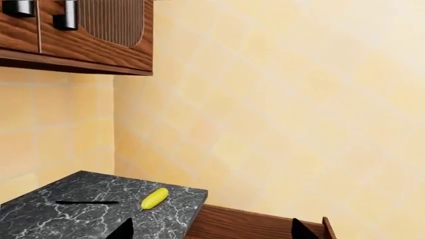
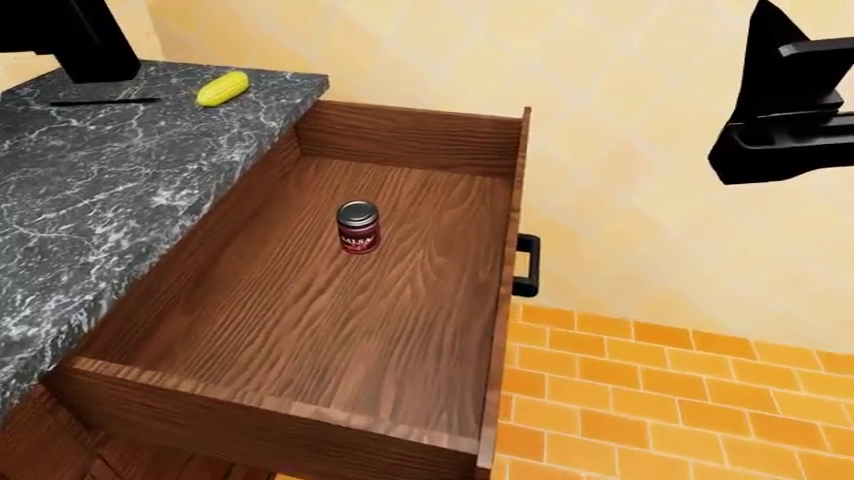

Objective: Close the right drawer.

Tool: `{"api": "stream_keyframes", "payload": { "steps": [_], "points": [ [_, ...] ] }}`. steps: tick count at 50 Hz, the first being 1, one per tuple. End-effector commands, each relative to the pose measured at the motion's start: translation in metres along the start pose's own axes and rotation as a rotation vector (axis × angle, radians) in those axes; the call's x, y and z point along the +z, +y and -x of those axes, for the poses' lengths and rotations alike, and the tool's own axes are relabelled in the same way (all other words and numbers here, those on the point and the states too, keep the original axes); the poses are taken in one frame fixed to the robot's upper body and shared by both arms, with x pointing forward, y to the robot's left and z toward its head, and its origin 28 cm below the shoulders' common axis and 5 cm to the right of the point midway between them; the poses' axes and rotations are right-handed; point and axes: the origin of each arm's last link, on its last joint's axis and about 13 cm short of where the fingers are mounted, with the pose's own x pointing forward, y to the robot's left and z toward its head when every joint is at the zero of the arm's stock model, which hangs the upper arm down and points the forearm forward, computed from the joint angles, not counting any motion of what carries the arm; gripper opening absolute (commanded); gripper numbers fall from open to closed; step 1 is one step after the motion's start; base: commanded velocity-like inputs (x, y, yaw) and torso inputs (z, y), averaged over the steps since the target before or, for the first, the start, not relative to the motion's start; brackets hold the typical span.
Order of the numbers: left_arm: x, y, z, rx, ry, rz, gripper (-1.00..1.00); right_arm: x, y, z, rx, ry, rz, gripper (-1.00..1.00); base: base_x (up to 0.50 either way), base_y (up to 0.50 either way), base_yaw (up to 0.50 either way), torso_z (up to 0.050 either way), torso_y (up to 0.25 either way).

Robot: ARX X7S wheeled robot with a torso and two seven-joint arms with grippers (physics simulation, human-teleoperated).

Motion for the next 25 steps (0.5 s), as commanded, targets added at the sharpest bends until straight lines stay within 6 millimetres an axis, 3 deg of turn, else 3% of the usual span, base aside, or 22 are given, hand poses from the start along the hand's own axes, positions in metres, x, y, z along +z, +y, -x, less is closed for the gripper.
{"api": "stream_keyframes", "payload": {
  "steps": [1,25],
  "points": [
    [0.0006,-0.0004,0.0010,-0.003,0.001,0.002,1.00,0.0012,-0.0007,0.0009,0.001,-0.003,-0.023,1.00,0.00,0.00,-0.50,0.000,0.000],
    [0.0007,0.0001,0.0010,-0.002,0.001,0.002,1.00,0.0018,-0.0012,0.0013,-0.001,0.000,-0.019,1.00,0.00,0.00,-0.50,0.000,0.000]
  ]
}}
